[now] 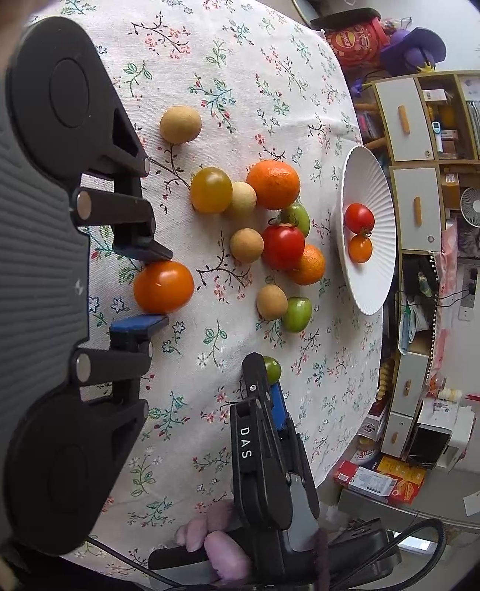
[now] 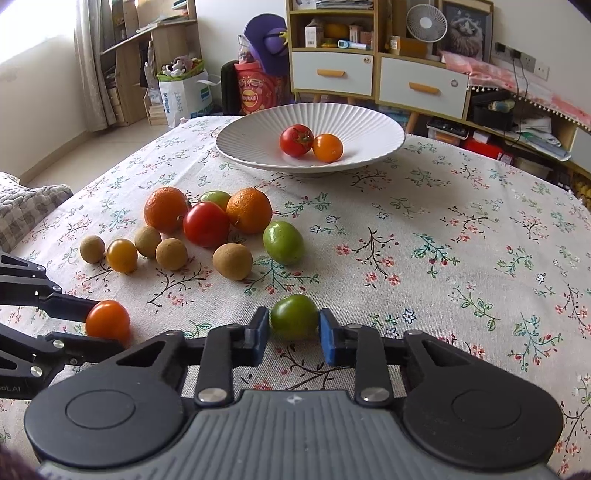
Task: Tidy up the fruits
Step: 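Grasp an orange tomato with the left tool while the right tool grasps a green tomato, then lift both tomatoes and carry them over the white bowl, then lower both tomatoes into the bowl and open both tools, then withdraw both tools back toward the remaining fruits, then grasp a brown kiwi with the left tool while the right tool grasps another kiwi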
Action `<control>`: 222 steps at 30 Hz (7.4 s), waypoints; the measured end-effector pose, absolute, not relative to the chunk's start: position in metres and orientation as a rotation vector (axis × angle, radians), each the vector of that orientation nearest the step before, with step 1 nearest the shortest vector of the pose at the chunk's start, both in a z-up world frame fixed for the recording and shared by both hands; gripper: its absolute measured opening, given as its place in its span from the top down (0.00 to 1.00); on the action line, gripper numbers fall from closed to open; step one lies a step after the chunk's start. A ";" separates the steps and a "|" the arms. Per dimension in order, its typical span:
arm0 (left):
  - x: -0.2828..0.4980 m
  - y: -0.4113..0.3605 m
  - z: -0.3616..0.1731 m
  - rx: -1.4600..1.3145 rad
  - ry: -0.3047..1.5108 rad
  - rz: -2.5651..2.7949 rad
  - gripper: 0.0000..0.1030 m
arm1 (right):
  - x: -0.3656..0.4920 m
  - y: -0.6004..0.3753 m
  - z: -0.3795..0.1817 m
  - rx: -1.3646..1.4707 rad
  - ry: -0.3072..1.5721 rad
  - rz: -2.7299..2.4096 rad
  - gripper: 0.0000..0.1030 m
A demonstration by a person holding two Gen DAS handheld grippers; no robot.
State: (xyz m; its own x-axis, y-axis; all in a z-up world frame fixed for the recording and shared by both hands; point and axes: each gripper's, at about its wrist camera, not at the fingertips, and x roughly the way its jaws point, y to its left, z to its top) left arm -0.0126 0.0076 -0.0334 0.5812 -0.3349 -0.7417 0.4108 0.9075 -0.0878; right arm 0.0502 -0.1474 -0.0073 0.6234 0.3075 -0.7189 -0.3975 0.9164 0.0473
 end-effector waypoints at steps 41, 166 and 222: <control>0.044 0.002 0.020 0.001 0.691 -0.370 0.77 | 0.095 -0.143 0.039 0.027 0.743 0.370 0.76; 0.024 0.075 -0.008 0.208 0.865 -0.313 0.05 | 0.054 -0.127 0.010 -0.025 0.800 0.432 0.01; 0.029 0.075 -0.022 0.144 0.872 -0.337 0.81 | 0.071 -0.116 -0.002 -0.097 0.763 0.433 0.76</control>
State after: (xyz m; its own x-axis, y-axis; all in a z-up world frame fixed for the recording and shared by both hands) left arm 0.0294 0.0748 -0.0224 0.5949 -0.2309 -0.7699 0.3471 0.9378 -0.0130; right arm 0.0713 -0.1159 -0.0020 0.6397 0.3440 -0.6874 -0.4131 0.9080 0.0699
